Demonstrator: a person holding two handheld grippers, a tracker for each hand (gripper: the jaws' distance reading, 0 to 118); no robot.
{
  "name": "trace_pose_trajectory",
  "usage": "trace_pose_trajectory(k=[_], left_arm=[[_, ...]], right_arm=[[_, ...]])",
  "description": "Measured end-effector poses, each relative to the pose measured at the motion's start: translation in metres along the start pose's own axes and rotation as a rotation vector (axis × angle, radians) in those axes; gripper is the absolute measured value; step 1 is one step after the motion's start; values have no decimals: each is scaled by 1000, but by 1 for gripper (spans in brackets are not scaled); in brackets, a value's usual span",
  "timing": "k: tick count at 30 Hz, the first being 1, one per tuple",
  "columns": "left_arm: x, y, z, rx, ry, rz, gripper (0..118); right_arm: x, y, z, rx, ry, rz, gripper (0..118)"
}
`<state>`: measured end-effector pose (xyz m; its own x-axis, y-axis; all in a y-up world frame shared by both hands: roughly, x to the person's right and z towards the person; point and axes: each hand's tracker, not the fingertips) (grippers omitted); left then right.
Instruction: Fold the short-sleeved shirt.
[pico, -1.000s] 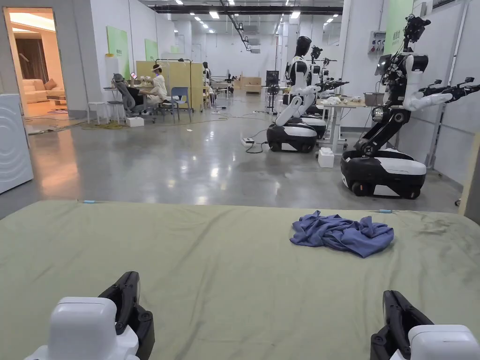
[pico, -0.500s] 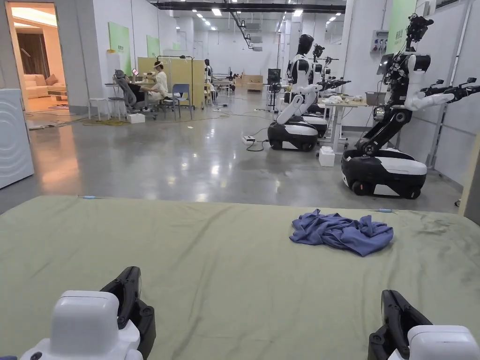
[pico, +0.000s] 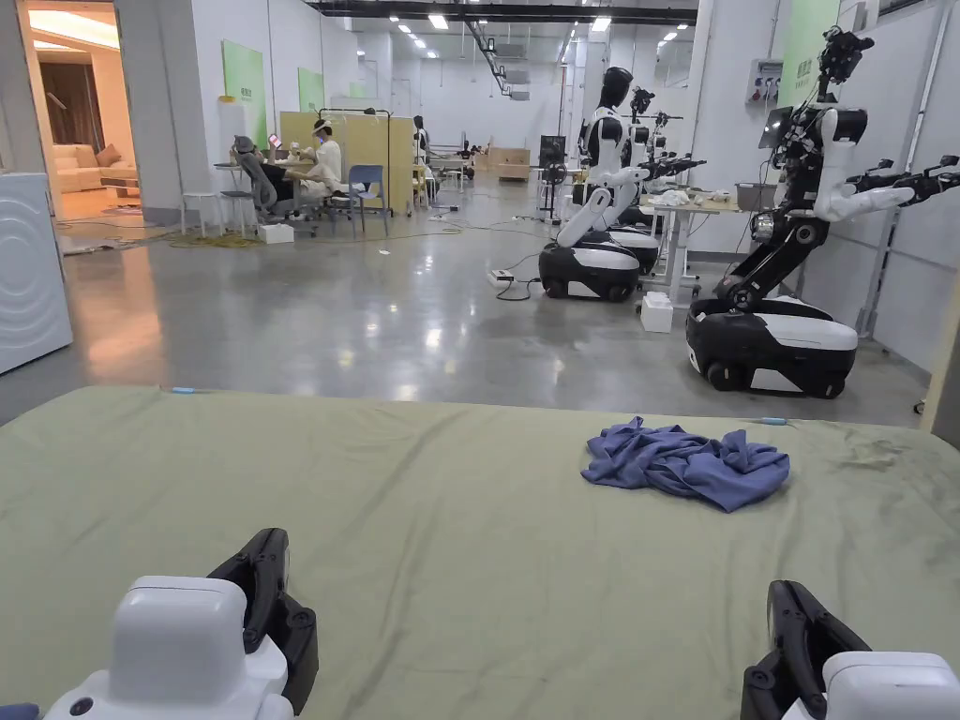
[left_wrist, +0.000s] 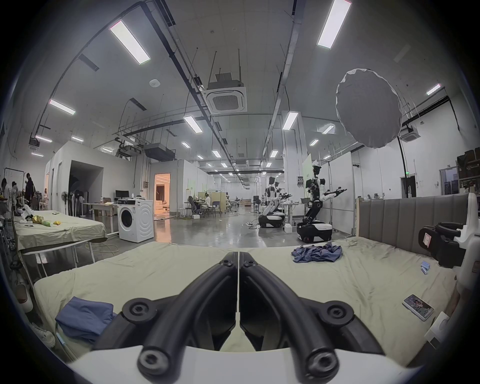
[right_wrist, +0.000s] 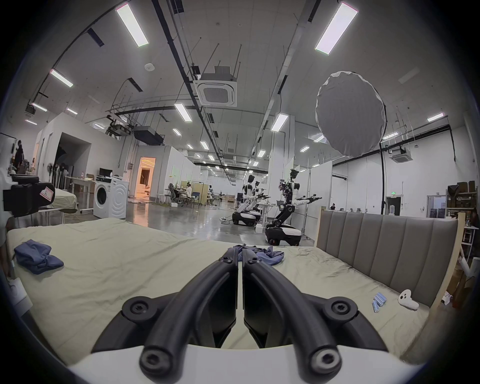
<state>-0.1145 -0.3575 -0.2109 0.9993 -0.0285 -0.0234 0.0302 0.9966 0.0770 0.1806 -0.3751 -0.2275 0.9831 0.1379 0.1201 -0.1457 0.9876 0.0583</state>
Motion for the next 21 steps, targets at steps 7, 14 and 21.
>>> trace_pose_trajectory(k=[7,14,21], left_arm=[[-1,0,1,1,2,3,1],[-1,-1,0,-6,-1,8,1],[-2,-3,6,46,-11,25,43]], right_arm=[[-1,0,1,0,3,0,5],[-2,1,1,3,4,1,5],[-1,2,1,-4,16,-11,22]])
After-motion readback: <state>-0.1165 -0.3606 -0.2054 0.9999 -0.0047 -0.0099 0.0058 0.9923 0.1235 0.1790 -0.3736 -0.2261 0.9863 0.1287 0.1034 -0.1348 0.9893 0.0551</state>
